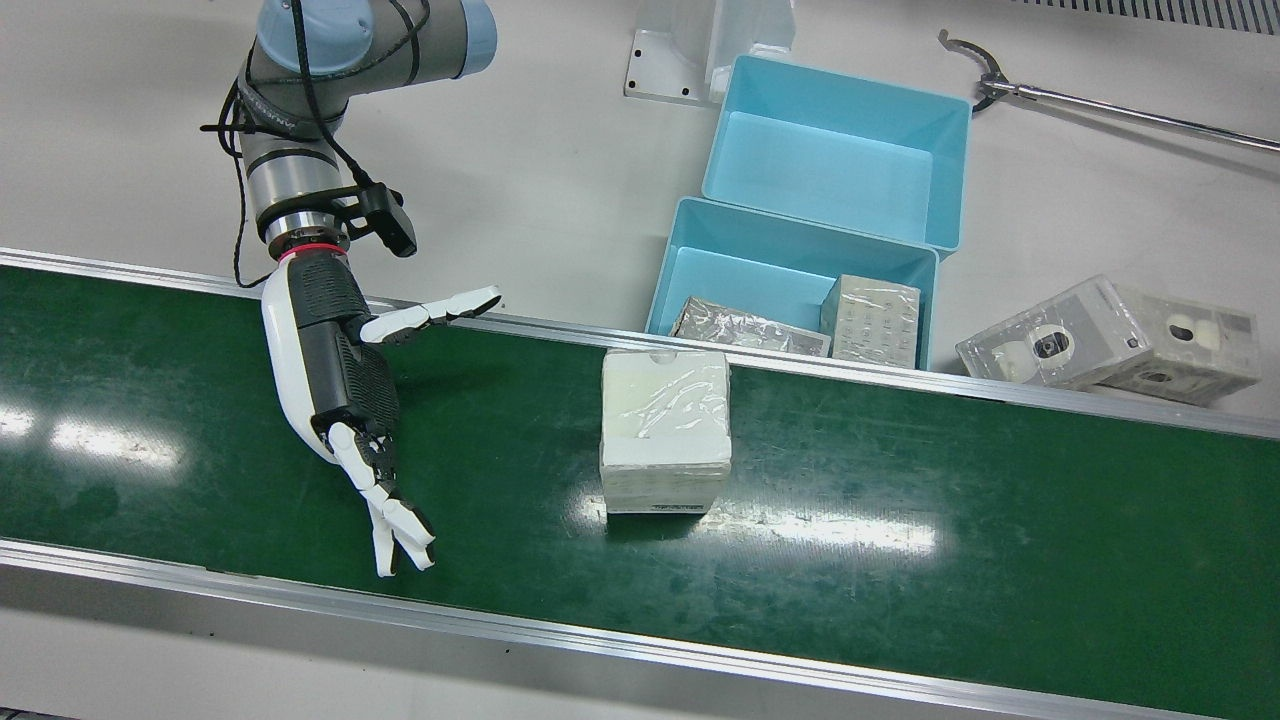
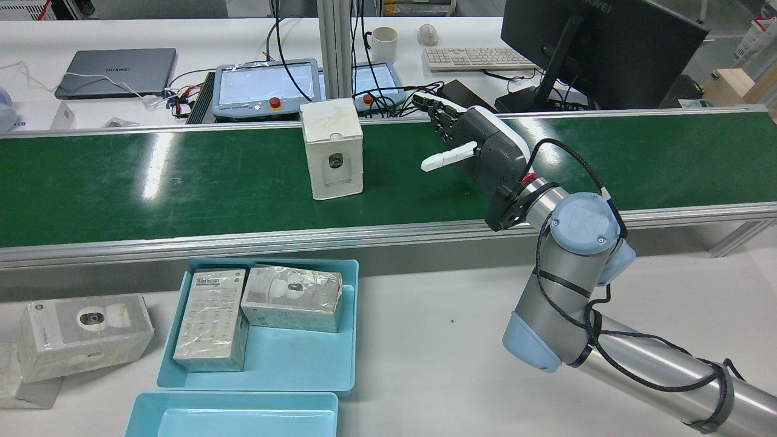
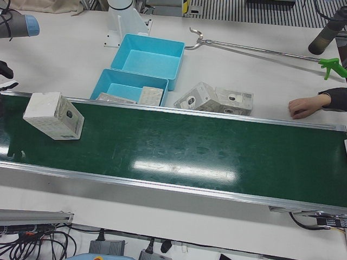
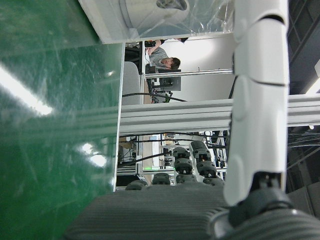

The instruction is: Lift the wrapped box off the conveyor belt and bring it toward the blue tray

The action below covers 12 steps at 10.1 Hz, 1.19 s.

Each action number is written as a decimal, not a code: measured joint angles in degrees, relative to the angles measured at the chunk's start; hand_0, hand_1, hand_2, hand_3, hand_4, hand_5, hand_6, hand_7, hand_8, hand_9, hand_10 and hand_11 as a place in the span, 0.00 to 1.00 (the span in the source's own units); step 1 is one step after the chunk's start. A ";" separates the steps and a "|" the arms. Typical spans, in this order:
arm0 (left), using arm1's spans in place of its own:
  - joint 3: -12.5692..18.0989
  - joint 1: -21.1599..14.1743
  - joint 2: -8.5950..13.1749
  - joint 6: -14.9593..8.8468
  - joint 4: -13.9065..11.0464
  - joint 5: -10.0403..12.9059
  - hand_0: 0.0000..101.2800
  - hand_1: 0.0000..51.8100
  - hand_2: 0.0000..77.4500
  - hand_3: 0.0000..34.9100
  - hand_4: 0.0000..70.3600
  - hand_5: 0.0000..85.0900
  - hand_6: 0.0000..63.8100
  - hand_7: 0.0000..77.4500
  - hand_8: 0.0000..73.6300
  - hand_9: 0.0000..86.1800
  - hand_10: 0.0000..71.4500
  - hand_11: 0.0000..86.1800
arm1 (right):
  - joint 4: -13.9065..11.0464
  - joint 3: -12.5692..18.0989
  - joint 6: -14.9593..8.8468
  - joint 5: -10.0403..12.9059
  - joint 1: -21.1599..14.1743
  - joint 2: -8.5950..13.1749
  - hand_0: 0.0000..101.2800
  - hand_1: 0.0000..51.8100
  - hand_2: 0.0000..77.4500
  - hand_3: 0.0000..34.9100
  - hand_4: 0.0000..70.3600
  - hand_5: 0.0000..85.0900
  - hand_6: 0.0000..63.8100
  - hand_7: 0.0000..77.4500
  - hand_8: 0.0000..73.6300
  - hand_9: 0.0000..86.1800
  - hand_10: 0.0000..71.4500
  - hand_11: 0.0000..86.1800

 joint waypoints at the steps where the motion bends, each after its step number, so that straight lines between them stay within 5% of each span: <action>1: 0.00 0.00 0.00 0.00 0.00 0.00 0.00 0.00 0.01 0.00 0.00 0.01 0.01 0.01 0.01 0.00 0.01 0.01 | 0.01 -0.02 -0.02 0.00 -0.19 0.04 0.48 0.26 0.07 0.00 0.12 0.15 0.02 0.04 0.00 0.01 0.00 0.01; 12: 0.00 0.00 0.00 0.00 0.00 0.00 0.00 0.00 0.01 0.00 0.00 0.01 0.01 0.01 0.01 0.01 0.00 0.01 | 0.01 -1.11 -0.04 0.09 -0.57 0.18 0.48 0.29 0.11 0.00 0.12 0.15 0.03 0.04 0.00 0.01 0.00 0.01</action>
